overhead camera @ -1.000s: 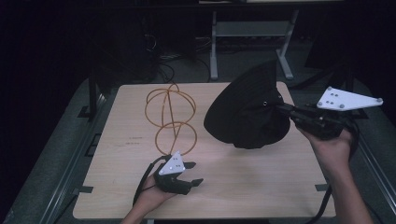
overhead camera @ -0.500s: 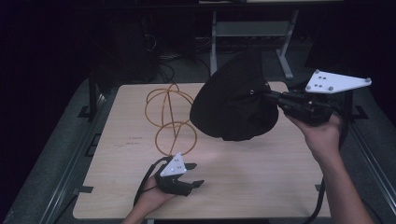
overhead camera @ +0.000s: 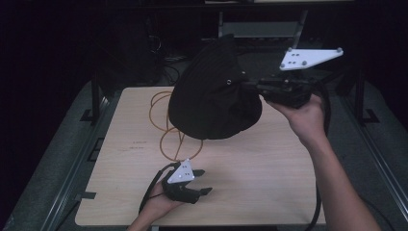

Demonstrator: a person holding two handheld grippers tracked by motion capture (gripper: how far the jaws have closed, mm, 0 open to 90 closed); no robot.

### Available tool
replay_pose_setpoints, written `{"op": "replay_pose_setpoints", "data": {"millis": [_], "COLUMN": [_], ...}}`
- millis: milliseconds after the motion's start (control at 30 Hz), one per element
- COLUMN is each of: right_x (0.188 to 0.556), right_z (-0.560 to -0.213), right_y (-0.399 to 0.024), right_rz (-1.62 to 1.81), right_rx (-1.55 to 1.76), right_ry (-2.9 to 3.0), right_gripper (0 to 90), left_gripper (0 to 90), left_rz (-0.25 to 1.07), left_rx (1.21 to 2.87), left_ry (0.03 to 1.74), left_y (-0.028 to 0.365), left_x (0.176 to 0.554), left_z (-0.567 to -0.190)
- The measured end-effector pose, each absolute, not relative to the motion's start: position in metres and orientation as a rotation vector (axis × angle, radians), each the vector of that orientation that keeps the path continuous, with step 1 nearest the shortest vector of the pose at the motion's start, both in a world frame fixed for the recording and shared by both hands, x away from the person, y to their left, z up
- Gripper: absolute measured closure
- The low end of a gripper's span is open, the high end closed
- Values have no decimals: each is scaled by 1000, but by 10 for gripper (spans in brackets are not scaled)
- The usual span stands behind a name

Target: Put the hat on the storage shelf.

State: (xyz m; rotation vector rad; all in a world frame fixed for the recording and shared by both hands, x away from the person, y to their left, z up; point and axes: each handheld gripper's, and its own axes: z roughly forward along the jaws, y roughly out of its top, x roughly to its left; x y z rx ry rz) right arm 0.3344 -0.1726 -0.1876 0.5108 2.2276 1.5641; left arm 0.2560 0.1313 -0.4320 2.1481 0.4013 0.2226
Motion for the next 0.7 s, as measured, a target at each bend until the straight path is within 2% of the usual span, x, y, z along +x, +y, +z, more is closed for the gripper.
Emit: {"op": "replay_pose_setpoints", "data": {"millis": [700], "right_x": [384], "right_z": [-177], "right_y": [-98], "right_rz": [1560], "right_rx": [491], "right_ry": [2342], "right_gripper": [884], "left_gripper": [385], "left_rz": [234], "left_rx": [2141], "left_ry": [390], "left_y": [131], "left_x": [263], "left_z": [-434]}}
